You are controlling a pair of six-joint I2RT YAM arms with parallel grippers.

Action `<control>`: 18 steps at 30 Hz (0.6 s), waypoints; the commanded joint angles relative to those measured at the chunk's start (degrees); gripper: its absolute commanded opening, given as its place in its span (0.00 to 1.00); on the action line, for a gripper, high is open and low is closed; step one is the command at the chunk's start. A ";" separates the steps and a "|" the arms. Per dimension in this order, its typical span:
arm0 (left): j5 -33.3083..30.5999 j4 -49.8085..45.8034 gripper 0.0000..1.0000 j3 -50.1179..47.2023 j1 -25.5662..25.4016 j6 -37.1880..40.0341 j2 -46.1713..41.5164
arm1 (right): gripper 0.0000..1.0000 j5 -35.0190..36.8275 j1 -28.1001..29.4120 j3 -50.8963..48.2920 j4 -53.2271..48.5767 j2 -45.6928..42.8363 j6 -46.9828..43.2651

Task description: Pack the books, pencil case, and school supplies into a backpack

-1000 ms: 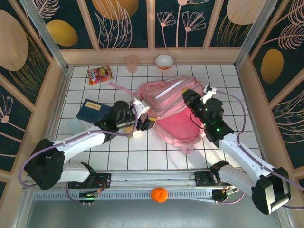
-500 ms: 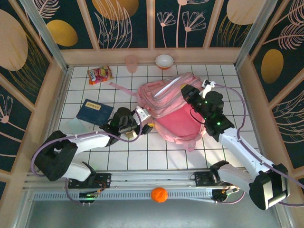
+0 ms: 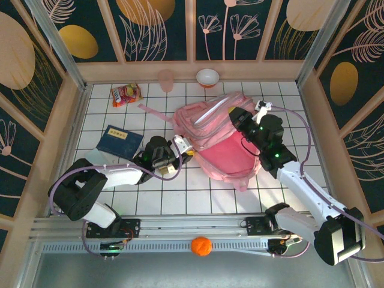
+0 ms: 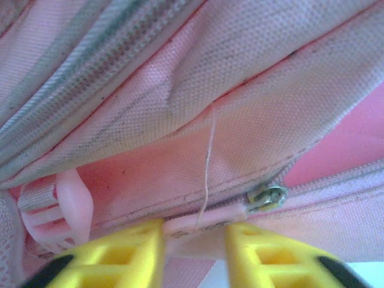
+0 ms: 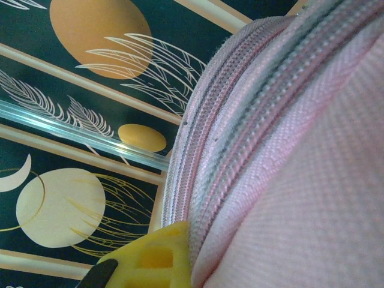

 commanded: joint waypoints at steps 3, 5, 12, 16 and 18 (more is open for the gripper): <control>0.67 0.17 0.08 -0.12 0.11 0.51 -0.80 | 0.00 -1.89 -0.96 4.32 7.67 -1.31 -0.44; -0.11 -0.72 0.04 0.04 0.09 0.24 -0.97 | 0.00 -2.36 -1.41 4.62 6.96 -1.44 -0.64; 5.84 -2.73 0.00 0.31 0.04 1.79 -1.68 | 0.00 -3.68 -2.50 5.08 5.41 -1.62 -1.14; 10.29 -6.03 0.01 1.93 0.05 3.40 -1.47 | 0.00 -4.31 -2.89 5.38 5.06 -1.54 -1.32; 8.84 -7.65 0.20 2.48 0.05 3.54 -1.33 | 0.00 -4.57 -2.91 5.39 4.76 -1.46 -1.36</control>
